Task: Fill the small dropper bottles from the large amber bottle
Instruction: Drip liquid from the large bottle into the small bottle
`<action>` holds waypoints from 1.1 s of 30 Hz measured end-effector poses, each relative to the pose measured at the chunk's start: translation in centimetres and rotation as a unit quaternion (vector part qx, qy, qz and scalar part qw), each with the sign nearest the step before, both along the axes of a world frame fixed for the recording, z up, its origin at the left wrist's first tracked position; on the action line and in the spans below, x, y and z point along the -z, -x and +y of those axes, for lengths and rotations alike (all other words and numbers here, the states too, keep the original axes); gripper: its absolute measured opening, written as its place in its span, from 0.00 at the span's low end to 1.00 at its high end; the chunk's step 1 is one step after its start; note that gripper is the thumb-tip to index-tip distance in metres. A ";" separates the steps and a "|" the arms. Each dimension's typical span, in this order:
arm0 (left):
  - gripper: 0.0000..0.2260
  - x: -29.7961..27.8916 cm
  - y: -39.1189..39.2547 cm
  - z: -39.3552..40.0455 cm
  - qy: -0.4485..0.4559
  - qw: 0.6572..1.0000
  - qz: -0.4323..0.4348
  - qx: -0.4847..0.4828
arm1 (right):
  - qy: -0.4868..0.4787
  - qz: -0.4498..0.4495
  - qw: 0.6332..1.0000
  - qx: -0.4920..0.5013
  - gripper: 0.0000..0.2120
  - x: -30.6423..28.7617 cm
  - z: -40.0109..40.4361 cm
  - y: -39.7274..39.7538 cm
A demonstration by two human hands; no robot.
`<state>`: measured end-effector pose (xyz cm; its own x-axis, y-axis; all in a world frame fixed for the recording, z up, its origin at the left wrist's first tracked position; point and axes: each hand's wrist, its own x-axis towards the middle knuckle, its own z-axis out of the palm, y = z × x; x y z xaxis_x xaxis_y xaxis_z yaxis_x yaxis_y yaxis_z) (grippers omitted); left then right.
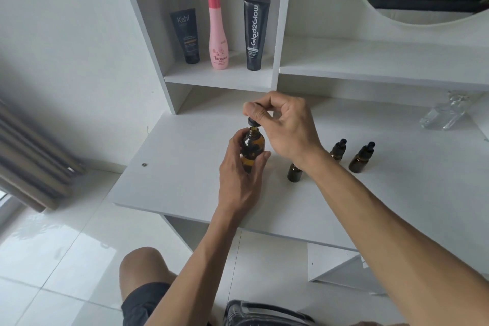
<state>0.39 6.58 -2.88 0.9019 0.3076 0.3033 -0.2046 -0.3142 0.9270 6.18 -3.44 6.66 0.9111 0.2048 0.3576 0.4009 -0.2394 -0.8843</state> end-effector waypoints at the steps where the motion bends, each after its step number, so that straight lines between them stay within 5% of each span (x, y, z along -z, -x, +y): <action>1: 0.22 0.0 0.0 0.0 -0.002 1.000 0.001 -0.001 | 0.002 0.003 1.000 0.001 0.09 0.2 0.0 0.0; 13: 0.23 0.0 0.0 0.0 -0.003 1.000 0.002 -0.004 | 0.003 0.016 1.000 -0.002 0.07 0.2 0.0 0.3; 33: 0.21 0.3 -0.2 0.0 0.000 1.000 -0.004 -0.006 | -0.167 0.003 0.986 0.008 0.04 -5.2 -1.8 1.3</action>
<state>0.57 6.60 -3.17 0.8954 0.3190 0.3106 -0.2079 -0.3174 0.9252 4.88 -5.20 11.82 0.9152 0.0625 0.3981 0.3947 0.0605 -0.9168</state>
